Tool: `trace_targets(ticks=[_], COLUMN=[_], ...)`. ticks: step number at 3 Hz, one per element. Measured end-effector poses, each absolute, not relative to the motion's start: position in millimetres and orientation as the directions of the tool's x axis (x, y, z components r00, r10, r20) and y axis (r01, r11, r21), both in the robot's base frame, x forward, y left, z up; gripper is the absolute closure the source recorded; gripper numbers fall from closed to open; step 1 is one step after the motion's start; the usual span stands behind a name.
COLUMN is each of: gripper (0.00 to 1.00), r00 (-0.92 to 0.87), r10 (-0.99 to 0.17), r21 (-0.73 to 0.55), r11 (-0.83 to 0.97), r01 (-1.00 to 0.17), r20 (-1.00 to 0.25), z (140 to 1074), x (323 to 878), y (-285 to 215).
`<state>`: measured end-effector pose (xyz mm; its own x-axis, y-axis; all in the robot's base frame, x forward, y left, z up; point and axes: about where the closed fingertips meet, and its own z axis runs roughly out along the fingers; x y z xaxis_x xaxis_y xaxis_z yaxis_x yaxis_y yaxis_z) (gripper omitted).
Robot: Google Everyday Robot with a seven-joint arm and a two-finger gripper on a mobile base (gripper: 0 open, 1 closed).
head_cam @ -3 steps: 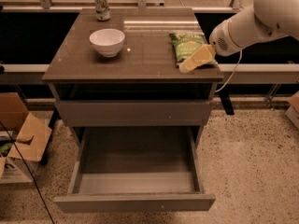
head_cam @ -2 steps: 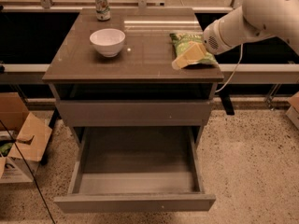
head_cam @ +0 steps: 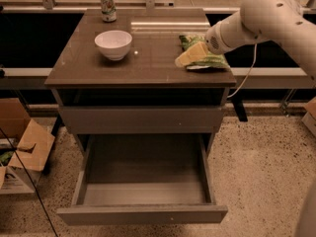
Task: Place green jalapeno chip bag into middle drawer
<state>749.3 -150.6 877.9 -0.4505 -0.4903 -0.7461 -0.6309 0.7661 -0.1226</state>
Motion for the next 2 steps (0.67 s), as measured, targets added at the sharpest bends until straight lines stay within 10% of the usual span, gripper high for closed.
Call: trace_targets(ticks=[2], gripper=[0.00], r00=[-0.558], r10=[-0.374], r21=[-0.038], r11=[0.853], r01=[-0.520], r20=[-0.741], z=[840], x=[792], y=[-161])
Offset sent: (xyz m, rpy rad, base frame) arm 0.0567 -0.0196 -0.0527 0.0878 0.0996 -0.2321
